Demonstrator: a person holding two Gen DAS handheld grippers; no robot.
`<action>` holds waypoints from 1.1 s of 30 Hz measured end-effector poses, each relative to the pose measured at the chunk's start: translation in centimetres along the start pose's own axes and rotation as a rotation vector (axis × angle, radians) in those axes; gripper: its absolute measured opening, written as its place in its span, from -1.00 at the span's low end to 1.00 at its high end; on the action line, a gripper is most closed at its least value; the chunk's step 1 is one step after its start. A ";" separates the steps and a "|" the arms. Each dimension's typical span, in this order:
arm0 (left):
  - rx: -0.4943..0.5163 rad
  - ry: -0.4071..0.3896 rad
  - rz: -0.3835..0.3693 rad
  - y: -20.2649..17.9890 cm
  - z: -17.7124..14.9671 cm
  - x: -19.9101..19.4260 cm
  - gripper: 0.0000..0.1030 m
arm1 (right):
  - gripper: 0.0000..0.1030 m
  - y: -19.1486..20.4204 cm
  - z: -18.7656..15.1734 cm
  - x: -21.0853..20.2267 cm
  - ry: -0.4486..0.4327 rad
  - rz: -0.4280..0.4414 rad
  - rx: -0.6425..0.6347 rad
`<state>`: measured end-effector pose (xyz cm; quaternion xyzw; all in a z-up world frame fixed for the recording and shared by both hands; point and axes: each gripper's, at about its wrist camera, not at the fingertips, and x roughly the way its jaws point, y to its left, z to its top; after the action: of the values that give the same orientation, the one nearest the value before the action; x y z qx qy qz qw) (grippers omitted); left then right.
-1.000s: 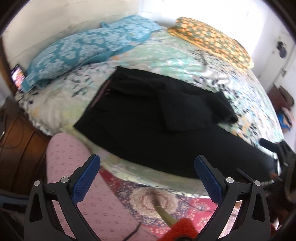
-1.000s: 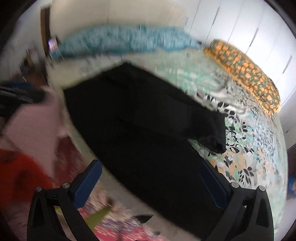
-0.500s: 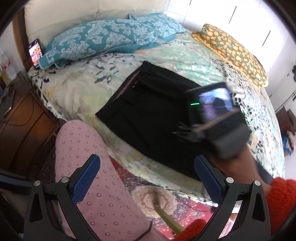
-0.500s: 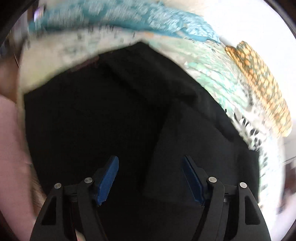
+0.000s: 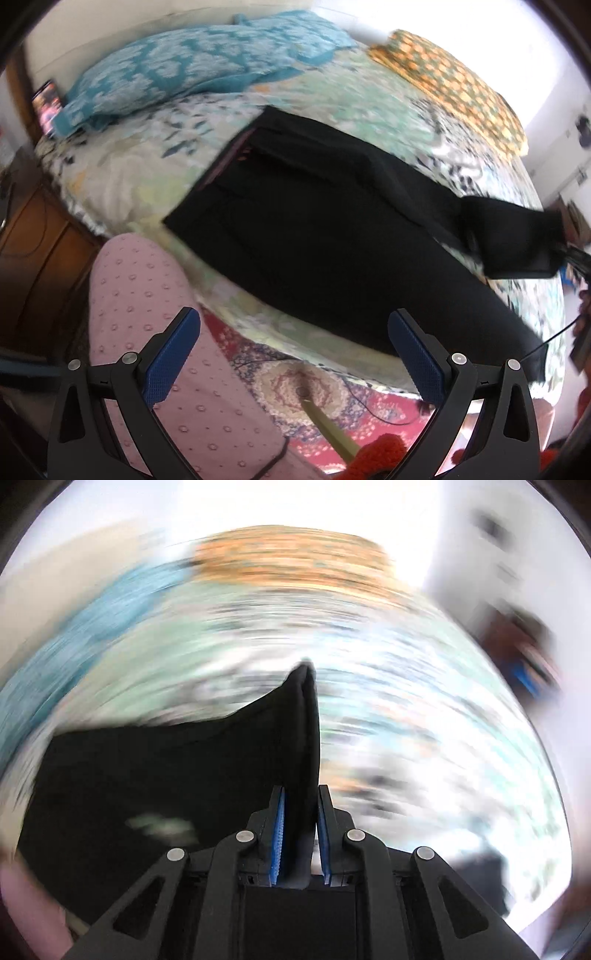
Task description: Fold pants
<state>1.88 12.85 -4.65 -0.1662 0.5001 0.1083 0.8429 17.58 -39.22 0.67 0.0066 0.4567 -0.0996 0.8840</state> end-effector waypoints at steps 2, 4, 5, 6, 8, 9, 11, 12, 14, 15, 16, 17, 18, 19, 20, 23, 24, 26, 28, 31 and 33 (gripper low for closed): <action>0.057 -0.002 -0.011 -1.8 0.0 0.0 0.98 | 0.16 -8.9 -1.0 2.2 0.055 -0.113 0.179; 0.120 -0.008 -0.018 -3.7 -0.1 -0.2 0.98 | 0.35 -16.0 -4.1 3.7 0.120 -0.178 0.338; 0.153 -0.013 -0.015 -4.6 -0.2 -0.4 0.98 | 0.35 -18.1 -5.5 3.8 0.133 -0.163 0.392; 0.189 -0.018 -0.008 -5.5 -0.5 -0.6 0.98 | 0.35 -20.2 -7.4 3.9 0.145 -0.121 0.441; 0.242 -0.027 0.018 -6.8 -0.8 -0.8 0.98 | 0.35 -21.5 -9.2 4.0 0.166 -0.065 0.455; 0.250 -0.026 0.027 -7.1 -0.8 -0.8 0.98 | 0.35 -22.2 -9.9 4.5 0.177 -0.019 0.445; 0.252 -0.004 0.038 -7.7 -0.6 -0.2 0.98 | 0.34 -22.8 -10.8 5.3 0.176 0.054 0.447; 0.252 0.006 0.042 -8.0 -0.6 0.1 0.98 | 0.34 -23.3 -10.3 5.8 0.160 0.125 0.468; 0.264 0.021 0.047 -8.8 -0.5 0.5 0.98 | 0.35 -22.9 -9.7 7.1 0.139 0.204 0.493; 0.279 0.024 0.051 -9.3 -0.6 0.5 0.98 | 0.35 -22.9 -8.6 8.0 0.136 0.244 0.501; 0.299 0.026 0.057 -10.0 -0.7 0.6 0.98 | 0.34 -22.6 -7.2 9.6 0.156 0.294 0.507; 0.317 0.027 0.065 -10.6 -0.9 0.6 0.98 | 0.34 -22.2 -6.2 10.7 0.176 0.312 0.509; 0.332 0.027 0.072 -11.0 -0.9 0.7 0.98 | 0.34 -21.8 -5.1 12.3 0.204 0.328 0.511; 0.347 0.026 0.081 -11.4 -1.0 0.7 0.98 | 0.32 -21.3 -4.2 14.0 0.229 0.338 0.509; 0.363 0.023 0.094 -11.9 -1.0 0.6 0.98 | 0.28 -20.9 -3.6 15.4 0.248 0.339 0.504; 0.377 0.018 0.123 -12.5 -0.9 0.7 0.98 | 0.15 -19.1 -2.0 19.5 0.310 0.345 0.482; 0.377 0.021 0.132 -12.6 -0.7 0.8 0.98 | 0.15 -18.7 -1.7 20.5 0.319 0.338 0.468; 0.371 0.040 0.148 -12.6 -0.5 1.5 0.98 | -0.02 -17.6 -1.3 22.6 0.345 0.330 0.428; 0.365 0.068 0.159 -12.8 -0.3 2.4 0.98 | -0.48 -16.6 -0.9 23.9 0.374 0.327 0.361; 0.363 0.102 0.165 -13.2 -0.2 3.7 0.98 | -0.60 -14.6 1.7 23.3 0.404 0.284 0.168; 0.377 0.116 0.169 -13.9 -0.1 4.6 0.98 | -0.61 -14.1 5.8 20.8 0.301 0.176 0.013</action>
<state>8.83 0.14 -6.32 0.0310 0.5715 0.0736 0.8167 31.35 -57.17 -11.65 0.0672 0.5809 -0.0229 0.8109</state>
